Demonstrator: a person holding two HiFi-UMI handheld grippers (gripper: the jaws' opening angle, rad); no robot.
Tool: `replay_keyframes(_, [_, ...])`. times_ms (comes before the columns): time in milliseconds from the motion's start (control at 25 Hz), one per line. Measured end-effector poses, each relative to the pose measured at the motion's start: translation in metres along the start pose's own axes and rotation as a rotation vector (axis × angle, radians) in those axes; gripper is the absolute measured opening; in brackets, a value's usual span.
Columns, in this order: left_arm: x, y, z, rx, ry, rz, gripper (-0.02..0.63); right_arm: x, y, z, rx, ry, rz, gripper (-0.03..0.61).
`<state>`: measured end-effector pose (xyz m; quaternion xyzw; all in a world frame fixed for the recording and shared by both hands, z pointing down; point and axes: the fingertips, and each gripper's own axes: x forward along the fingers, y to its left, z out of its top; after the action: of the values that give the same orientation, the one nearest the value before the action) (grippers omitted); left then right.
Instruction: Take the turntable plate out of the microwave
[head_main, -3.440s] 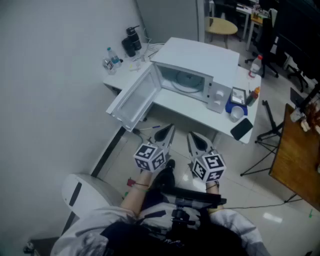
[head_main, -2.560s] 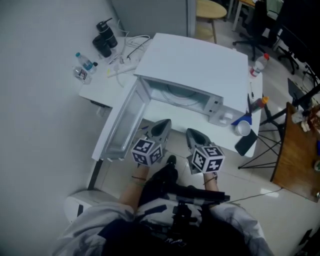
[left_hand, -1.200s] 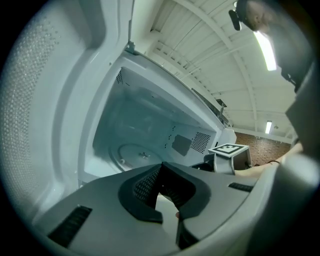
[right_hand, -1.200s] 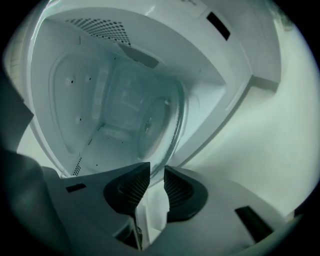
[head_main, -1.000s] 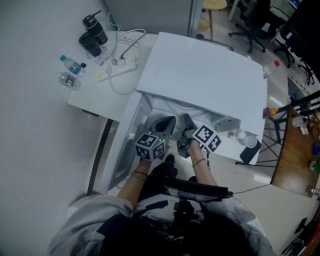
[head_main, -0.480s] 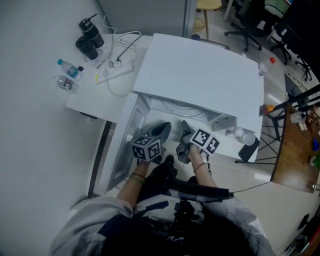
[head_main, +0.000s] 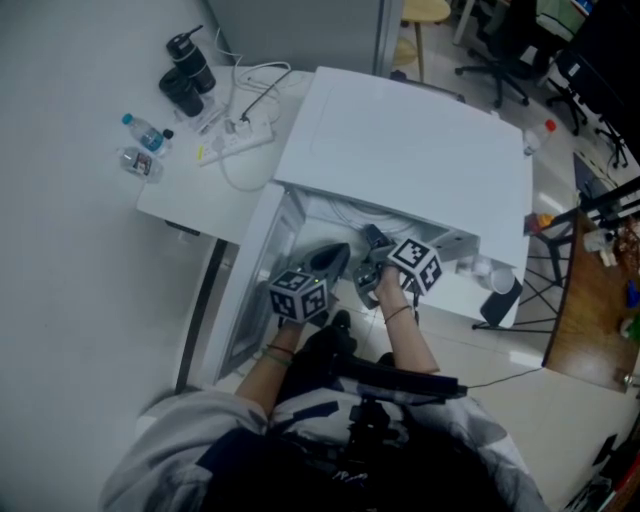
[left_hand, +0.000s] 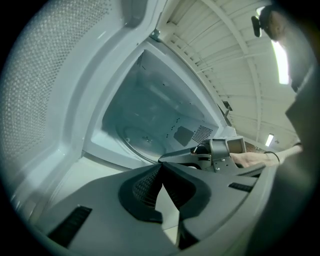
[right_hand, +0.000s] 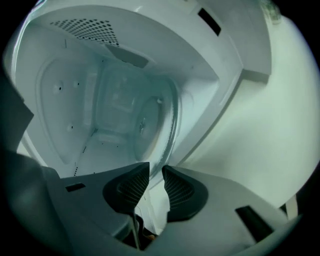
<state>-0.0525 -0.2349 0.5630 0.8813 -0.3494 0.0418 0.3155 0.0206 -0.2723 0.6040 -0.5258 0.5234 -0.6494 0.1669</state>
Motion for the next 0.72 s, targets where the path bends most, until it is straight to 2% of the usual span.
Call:
replay_keyframes(120, [0.000,0.003,-0.001,0.001,0.004,0.005,0.008,-0.003,0.000,0.002,0.062,-0.045,0.001,0.063])
replay_keyframes(360, [-0.002,0.002,-0.003,-0.004,0.007,0.002,0.008,-0.018,0.009,0.011,-0.047,-0.110,0.031,0.041])
replay_keyframes(600, [-0.001,0.004,-0.008,-0.031,0.018,0.000,0.008,-0.030,0.008,0.013,-0.107,-0.112,0.058,0.034])
replay_keyframes(720, [-0.001,0.007,-0.010,-0.060,0.019,0.010,0.008,-0.035,0.003,0.004,-0.094,-0.097,0.060,0.034])
